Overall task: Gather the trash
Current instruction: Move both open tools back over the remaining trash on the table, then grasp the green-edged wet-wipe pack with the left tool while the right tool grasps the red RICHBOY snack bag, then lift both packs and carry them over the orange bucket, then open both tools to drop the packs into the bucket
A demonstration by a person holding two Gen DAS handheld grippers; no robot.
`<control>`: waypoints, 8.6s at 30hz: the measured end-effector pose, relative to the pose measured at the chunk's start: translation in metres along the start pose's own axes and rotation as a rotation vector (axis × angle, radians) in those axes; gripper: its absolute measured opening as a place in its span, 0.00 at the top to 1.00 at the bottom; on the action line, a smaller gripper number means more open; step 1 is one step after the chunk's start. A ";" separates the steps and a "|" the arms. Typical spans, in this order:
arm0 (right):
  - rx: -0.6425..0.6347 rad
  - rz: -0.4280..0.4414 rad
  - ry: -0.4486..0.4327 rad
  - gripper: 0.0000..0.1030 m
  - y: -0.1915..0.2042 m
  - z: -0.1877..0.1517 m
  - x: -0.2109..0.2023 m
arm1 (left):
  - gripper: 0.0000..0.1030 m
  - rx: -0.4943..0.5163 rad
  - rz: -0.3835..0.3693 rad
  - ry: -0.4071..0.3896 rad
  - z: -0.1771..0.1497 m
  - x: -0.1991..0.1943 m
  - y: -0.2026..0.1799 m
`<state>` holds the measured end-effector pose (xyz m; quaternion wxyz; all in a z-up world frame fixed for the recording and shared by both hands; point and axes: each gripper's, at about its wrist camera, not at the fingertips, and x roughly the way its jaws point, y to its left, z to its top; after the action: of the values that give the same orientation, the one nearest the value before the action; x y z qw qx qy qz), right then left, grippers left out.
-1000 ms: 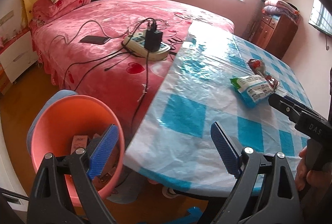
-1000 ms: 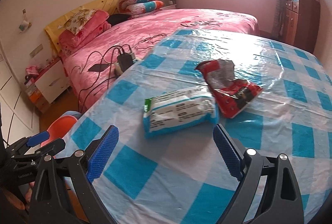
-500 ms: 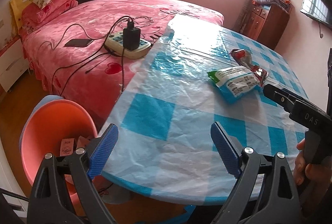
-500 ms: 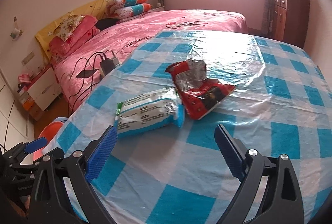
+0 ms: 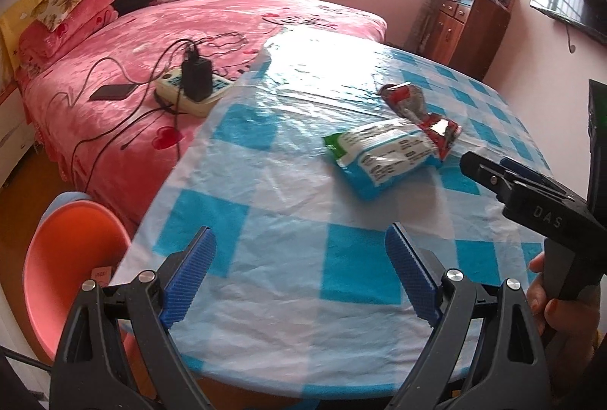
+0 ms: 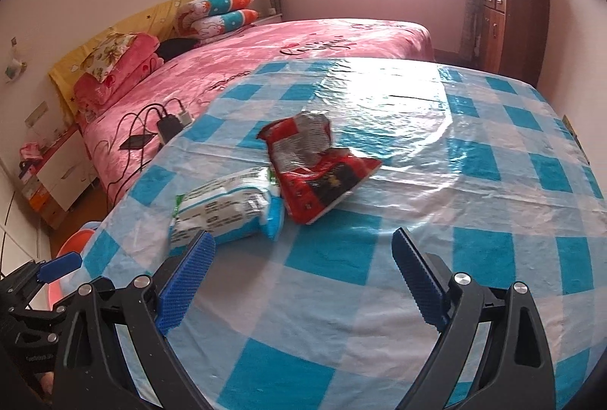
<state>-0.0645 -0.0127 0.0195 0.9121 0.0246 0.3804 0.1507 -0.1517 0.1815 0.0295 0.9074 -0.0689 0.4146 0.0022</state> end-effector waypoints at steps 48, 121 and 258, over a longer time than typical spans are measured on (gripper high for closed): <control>0.216 0.003 0.046 0.09 -0.099 0.013 0.008 | 0.12 0.261 -0.242 0.106 0.038 0.063 -0.084; -0.171 -0.005 0.158 0.30 0.000 0.058 0.100 | 0.52 0.071 0.055 0.024 0.056 0.080 -0.024; -0.409 0.317 0.135 0.14 0.280 -0.007 0.054 | 0.12 -0.415 0.286 -0.061 -0.063 -0.028 0.261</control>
<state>-0.1055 0.2691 0.0222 0.8357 -0.1110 0.3935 0.3666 -0.2334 0.4332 -0.0225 0.8765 -0.1941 0.3831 0.2178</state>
